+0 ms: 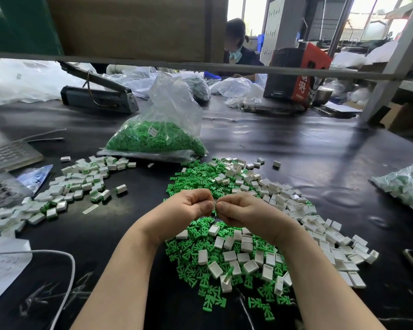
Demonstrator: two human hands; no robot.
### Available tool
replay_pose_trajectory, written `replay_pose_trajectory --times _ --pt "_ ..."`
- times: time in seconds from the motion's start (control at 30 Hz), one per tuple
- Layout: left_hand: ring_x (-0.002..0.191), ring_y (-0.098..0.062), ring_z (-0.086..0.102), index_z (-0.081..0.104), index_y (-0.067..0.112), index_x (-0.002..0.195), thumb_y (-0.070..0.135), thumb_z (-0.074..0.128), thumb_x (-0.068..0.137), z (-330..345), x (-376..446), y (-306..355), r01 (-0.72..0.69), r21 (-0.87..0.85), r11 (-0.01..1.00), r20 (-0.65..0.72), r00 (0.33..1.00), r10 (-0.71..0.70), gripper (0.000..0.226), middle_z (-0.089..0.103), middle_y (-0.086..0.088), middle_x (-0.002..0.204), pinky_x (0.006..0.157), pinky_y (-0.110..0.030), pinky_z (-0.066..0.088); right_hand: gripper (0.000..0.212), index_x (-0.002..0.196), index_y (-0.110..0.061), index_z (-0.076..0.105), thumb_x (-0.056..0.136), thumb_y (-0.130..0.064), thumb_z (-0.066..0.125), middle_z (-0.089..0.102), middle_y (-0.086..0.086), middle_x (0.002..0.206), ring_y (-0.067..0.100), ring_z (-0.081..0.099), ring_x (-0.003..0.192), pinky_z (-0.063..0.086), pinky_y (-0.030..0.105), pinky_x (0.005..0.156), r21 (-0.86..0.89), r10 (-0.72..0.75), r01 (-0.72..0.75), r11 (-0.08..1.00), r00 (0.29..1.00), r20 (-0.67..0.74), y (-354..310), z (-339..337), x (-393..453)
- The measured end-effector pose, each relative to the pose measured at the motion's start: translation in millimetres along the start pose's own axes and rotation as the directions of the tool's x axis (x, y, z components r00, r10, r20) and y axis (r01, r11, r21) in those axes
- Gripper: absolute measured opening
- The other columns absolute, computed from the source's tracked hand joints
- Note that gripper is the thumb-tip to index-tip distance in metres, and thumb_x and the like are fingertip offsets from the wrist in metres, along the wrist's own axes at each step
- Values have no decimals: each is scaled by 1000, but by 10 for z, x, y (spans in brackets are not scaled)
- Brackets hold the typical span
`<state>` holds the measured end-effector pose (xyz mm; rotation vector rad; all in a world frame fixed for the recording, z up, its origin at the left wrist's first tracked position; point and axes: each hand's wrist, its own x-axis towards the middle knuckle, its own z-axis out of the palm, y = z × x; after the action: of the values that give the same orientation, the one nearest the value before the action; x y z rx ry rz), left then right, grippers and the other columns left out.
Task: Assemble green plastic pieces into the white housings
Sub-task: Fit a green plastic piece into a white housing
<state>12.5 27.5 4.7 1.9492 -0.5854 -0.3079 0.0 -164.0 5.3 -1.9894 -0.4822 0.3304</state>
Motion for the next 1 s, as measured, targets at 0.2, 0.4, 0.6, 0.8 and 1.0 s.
replay_pose_trajectory --times 0.2,0.4,0.6,0.8,1.0 --pt "75 -7 46 60 29 75 35 54 86 -6 -20 17 10 -25 1000 58 998 -9 14 51 12 73 77 -31 37 29 74 -10 51 103 -16 47 38 -1 64 9 31 58 28 19 56 67 -4 -2 998 997 77 -20 4 -20" --pt "75 -7 45 58 18 81 35 54 90 -12 -29 21 -5 -22 1000 14 1000 5 20 52 8 75 73 -27 37 29 76 -11 57 102 -16 47 50 -5 66 6 42 60 38 15 60 187 25 -29 982 999 24 -6 18 10" --pt "80 -18 50 56 5 86 18 51 101 15 -11 14 10 23 1000 -87 996 -8 20 58 -3 80 81 -41 39 32 78 -14 60 104 -21 43 51 -11 61 8 42 59 37 18 58 32 36 -34 999 997 -69 -3 80 66" --pt "65 -3 40 54 11 82 18 51 100 7 -14 16 10 43 999 -31 999 -9 20 47 17 66 65 -22 33 31 90 7 57 103 -19 46 47 11 75 22 39 70 35 37 68 -24 34 -35 999 999 -28 -9 62 57" --pt "64 -2 39 56 12 83 17 52 100 -39 -47 21 5 30 1000 26 1000 -6 18 45 17 65 63 -20 32 26 93 4 59 103 -16 46 45 -6 65 7 39 61 35 17 60 64 39 -42 997 998 41 -14 55 40"
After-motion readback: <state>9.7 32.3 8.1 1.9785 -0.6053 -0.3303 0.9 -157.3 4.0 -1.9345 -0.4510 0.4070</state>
